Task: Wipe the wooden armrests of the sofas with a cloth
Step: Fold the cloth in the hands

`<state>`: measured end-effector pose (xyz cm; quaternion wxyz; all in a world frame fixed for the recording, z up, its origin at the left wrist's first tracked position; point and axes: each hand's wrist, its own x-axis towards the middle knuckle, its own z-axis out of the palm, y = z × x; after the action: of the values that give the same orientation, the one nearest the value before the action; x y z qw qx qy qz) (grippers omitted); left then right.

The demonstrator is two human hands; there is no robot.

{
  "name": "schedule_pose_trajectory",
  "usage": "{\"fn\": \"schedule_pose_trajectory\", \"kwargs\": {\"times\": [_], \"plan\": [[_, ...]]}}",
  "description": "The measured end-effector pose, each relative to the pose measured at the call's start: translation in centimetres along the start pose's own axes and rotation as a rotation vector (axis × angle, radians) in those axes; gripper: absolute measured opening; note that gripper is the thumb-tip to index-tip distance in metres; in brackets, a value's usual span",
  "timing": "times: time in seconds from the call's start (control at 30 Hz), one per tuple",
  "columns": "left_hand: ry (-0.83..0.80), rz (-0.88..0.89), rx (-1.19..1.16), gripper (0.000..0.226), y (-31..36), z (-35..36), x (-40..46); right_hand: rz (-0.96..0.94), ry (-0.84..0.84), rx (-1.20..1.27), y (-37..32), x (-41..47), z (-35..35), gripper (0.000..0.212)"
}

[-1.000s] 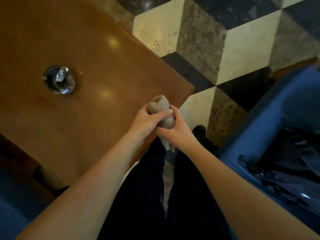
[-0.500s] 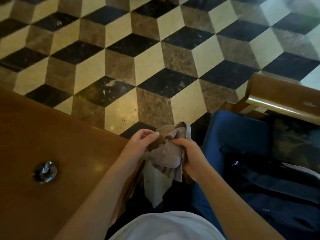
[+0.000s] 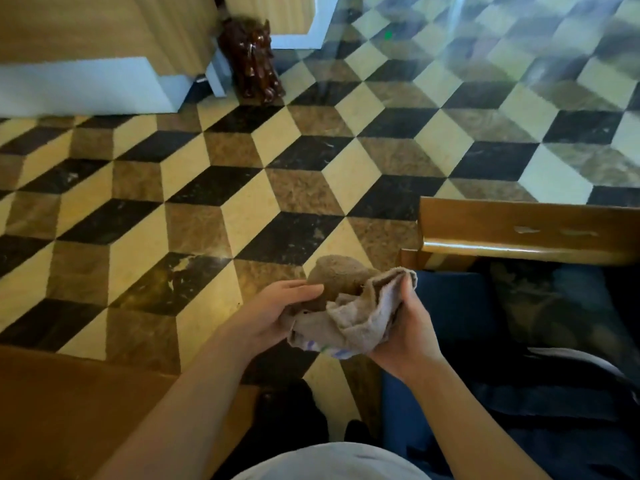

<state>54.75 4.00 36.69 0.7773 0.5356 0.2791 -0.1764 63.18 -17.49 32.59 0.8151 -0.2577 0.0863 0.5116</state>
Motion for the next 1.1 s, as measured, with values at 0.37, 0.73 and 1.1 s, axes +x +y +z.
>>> {"fn": "schedule_pose_trajectory", "kwargs": {"times": [0.37, 0.73, 1.1], "plan": [[-0.127, 0.003, -0.110, 0.051, 10.3, -2.5, 9.0, -0.129, 0.400, -0.043, -5.9, 6.3, 1.3, 0.107], [-0.207, -0.031, -0.147, 0.041, 17.9, -10.4, 18.6, -0.266, 0.351, -0.171, -12.7, 14.3, 4.9, 0.039], [0.062, 0.080, 0.206, 0.024, 26.5, -2.7, 29.7, -0.338, 0.719, -0.450, -25.2, 22.7, 4.3, 0.009]]}}
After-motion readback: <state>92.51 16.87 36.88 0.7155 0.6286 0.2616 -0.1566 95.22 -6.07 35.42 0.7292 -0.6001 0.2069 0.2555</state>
